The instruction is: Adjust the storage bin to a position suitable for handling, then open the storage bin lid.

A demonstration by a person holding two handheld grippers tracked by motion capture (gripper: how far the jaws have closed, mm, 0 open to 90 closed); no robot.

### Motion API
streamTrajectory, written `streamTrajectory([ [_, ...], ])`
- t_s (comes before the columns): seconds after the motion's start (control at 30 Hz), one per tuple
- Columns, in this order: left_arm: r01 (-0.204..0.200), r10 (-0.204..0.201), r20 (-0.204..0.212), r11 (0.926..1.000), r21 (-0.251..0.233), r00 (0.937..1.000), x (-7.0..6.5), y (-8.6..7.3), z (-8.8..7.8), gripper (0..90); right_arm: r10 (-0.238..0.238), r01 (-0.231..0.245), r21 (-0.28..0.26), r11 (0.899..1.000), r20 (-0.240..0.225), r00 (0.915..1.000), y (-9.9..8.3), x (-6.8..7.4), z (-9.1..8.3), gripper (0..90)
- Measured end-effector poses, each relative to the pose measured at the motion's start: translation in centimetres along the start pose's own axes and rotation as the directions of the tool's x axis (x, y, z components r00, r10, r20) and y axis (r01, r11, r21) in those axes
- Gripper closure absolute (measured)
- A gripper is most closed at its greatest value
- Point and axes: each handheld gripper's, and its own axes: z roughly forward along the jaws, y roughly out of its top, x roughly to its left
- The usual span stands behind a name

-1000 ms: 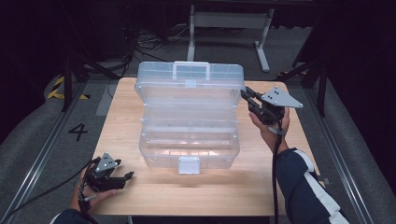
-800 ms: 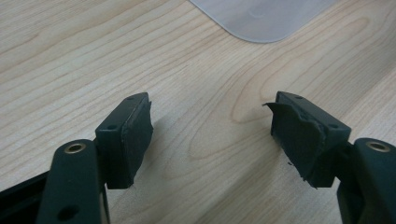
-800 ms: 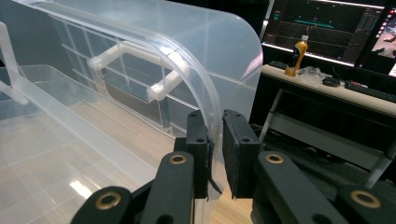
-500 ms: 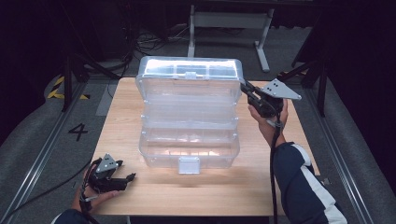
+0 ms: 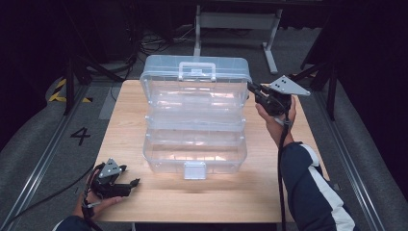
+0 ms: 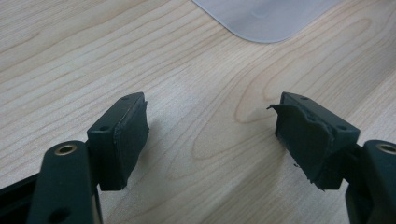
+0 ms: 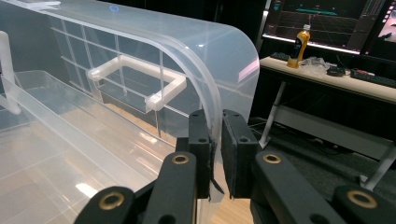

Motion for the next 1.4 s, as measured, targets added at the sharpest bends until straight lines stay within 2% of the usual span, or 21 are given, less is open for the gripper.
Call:
streamTrajectory([
  [0.8, 0.002, -0.002, -0.001, 1.0, 0.001, 1.0, 0.0, 0.0, 0.0, 25.3, -0.013, 0.013, 0.037, 0.999, -0.02, 0.9997, 0.6, -0.8, 0.8, 83.4],
  [1.0, -0.009, 0.009, -0.002, 1.0, 0.002, 1.0, 0.1, 0.1, 0.1, 24.9, -0.004, 0.005, 0.041, 0.999, -0.025, 0.9997, 0.7, -1.1, 1.1, 83.4],
  [1.4, -0.006, 0.006, -0.002, 1.0, 0.001, 1.0, 0.1, 0.1, 0.1, 24.9, 0.005, -0.003, 0.066, 0.998, -0.033, 0.9994, 1.1, -1.6, 1.8, 83.3],
])
